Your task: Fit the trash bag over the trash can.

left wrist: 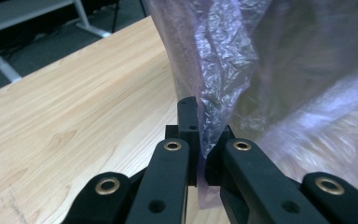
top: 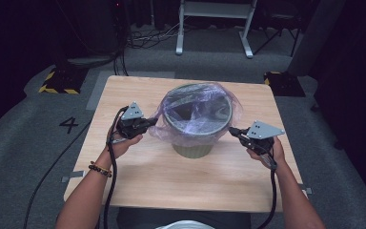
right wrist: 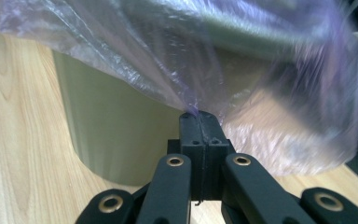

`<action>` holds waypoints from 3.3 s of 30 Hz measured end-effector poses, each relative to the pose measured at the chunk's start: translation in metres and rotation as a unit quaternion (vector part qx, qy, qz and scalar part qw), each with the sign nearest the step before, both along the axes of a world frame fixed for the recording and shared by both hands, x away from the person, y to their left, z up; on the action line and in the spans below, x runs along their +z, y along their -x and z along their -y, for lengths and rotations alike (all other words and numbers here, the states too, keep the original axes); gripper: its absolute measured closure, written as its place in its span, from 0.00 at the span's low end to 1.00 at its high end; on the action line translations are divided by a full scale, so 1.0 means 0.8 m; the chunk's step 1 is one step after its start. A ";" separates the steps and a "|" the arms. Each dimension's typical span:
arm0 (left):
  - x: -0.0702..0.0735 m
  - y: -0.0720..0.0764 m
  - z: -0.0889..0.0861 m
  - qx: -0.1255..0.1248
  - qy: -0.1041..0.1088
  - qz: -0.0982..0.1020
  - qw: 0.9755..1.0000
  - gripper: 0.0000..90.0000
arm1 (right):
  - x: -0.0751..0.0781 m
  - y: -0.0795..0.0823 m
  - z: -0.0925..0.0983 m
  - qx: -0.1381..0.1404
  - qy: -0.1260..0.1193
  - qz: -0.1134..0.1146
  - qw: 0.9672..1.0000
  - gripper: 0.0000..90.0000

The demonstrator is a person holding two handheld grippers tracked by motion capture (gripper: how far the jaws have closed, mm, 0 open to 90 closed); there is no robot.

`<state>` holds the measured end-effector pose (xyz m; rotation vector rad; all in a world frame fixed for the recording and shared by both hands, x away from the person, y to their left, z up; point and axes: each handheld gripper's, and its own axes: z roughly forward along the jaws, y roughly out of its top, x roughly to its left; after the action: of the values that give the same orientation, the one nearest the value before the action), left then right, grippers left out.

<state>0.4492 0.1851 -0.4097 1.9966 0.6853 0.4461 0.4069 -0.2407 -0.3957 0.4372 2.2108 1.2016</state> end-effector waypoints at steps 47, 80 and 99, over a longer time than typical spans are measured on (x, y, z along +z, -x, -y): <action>0.079 -0.037 0.014 -0.018 0.006 0.063 0.998 0.75 | 0.072 -0.084 0.048 -0.069 -0.159 -0.100 0.980 0.42; 0.026 -0.097 0.050 -0.006 -0.004 -0.010 1.000 1.00 | -0.014 -0.148 0.012 -0.119 -0.132 -0.166 0.970 1.00; 0.013 -0.088 0.034 0.063 0.008 -0.007 0.998 0.66 | -0.029 -0.138 0.022 -0.137 -0.143 -0.173 0.965 0.92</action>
<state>0.5197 0.1582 -0.3992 1.9493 0.8235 0.5006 0.5170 -0.2579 -0.4188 1.1073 2.1624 1.3738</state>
